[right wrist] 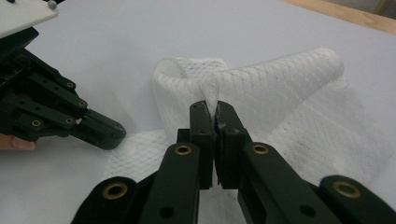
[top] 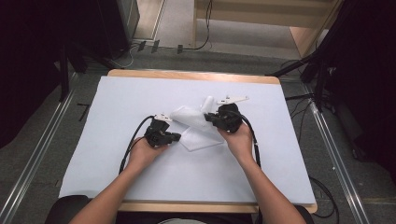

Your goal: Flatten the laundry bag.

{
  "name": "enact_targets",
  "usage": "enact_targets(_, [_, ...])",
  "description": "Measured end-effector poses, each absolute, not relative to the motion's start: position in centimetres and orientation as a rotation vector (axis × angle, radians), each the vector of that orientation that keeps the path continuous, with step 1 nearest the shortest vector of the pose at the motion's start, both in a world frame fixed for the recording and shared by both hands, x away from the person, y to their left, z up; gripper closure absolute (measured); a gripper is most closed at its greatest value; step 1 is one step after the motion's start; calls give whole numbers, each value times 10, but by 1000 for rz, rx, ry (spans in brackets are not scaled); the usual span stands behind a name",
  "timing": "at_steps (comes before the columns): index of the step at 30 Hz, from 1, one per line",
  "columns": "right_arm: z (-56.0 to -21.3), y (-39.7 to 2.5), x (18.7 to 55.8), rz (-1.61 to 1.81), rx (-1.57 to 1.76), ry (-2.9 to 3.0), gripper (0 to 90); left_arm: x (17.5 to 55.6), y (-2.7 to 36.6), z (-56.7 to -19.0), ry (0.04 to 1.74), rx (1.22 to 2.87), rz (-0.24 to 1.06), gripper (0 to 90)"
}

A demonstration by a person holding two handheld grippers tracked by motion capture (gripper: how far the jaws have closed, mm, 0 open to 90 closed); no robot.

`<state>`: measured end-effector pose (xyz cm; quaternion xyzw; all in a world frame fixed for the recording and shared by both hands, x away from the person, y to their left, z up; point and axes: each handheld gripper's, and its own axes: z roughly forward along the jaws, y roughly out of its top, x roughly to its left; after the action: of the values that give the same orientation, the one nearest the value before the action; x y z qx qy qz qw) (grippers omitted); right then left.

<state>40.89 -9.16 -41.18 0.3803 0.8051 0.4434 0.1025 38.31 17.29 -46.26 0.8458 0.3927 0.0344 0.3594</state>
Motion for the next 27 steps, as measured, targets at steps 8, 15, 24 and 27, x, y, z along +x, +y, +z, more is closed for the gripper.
enact_targets(8, [-406,-108,410,1330,1160,2328,890,388,190,-451,1056,2110,71,900])
enact_targets(15, [-403,-124,412,1356,1205,2279,890,390,211,-440,1101,2049,80,900])
enact_targets(24, [-405,-139,408,1385,1258,2250,891,390,242,-426,1156,1997,118,900])
enact_targets(27, [-407,-140,405,1379,1264,2261,891,390,250,-425,1180,1986,134,900])
